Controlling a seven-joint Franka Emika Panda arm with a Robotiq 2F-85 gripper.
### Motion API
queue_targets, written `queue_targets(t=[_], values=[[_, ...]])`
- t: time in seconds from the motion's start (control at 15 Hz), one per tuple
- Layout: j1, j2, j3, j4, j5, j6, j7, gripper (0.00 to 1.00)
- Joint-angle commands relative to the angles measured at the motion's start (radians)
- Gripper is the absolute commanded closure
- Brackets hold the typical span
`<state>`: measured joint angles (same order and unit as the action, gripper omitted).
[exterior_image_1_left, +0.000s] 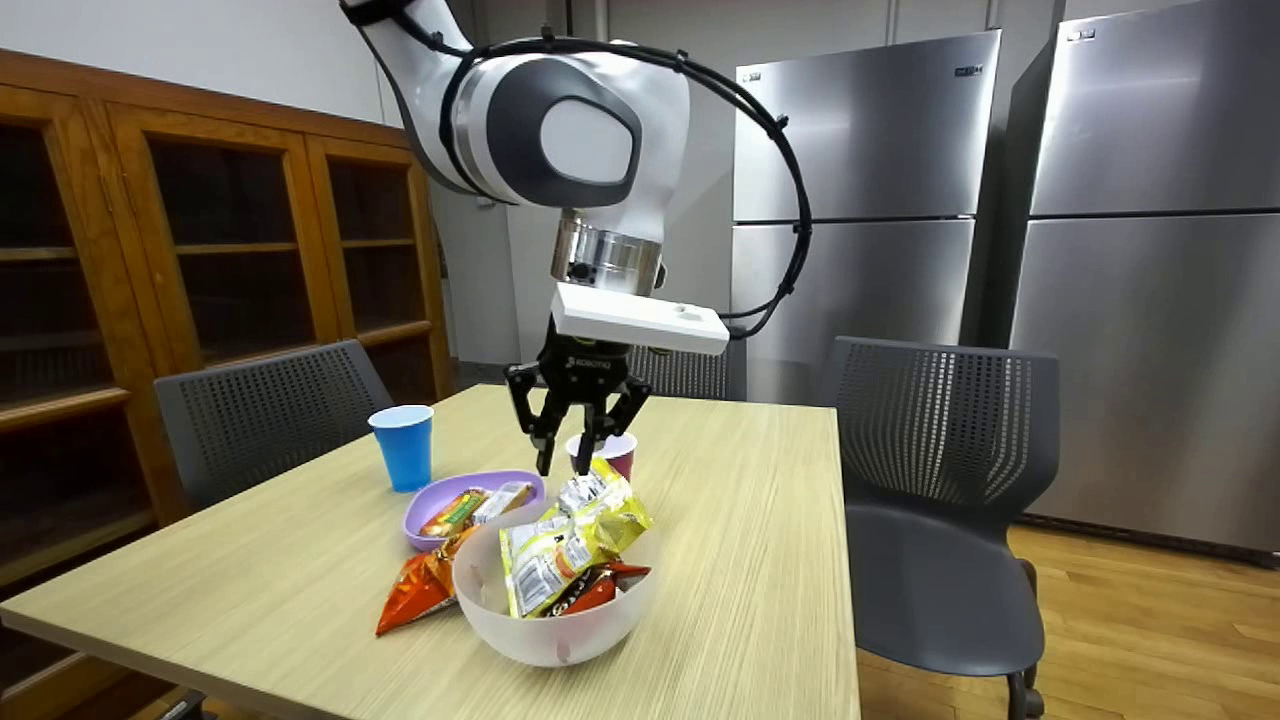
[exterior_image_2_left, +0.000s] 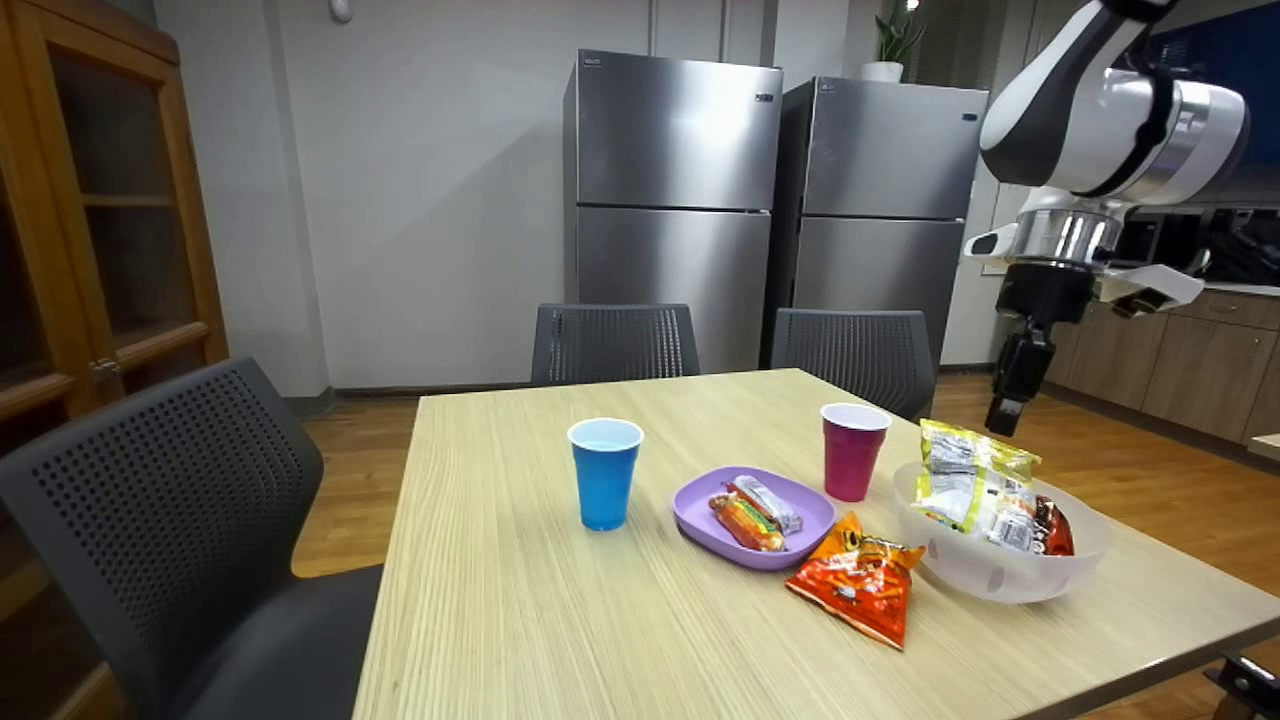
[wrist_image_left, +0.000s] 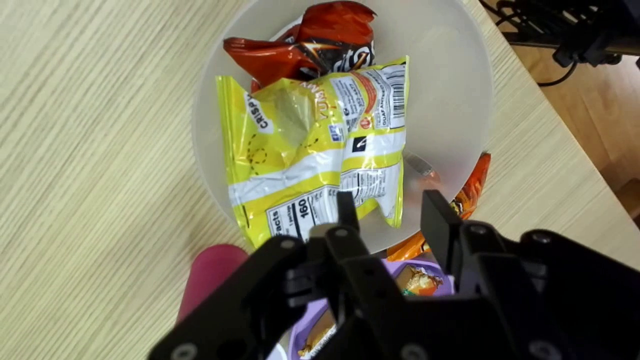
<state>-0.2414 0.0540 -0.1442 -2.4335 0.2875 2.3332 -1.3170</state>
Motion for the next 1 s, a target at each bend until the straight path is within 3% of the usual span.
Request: queue_targets(t=[0.0,0.27,0.87,0.93], values=[[0.01,-0.01,-0.014,0.001,-0.013,0.003,0.009,0.3],[0.009,-0.025,-0.019,-0.008,-0.012,-0.001,-0.011,0.01],[0.054,-0.096,-0.004,-0.076,-0.092,0.042,0.033,0.0],[0.047,-0.04,-0.016,-0.027,-0.059,0.012,0.009,0.0]])
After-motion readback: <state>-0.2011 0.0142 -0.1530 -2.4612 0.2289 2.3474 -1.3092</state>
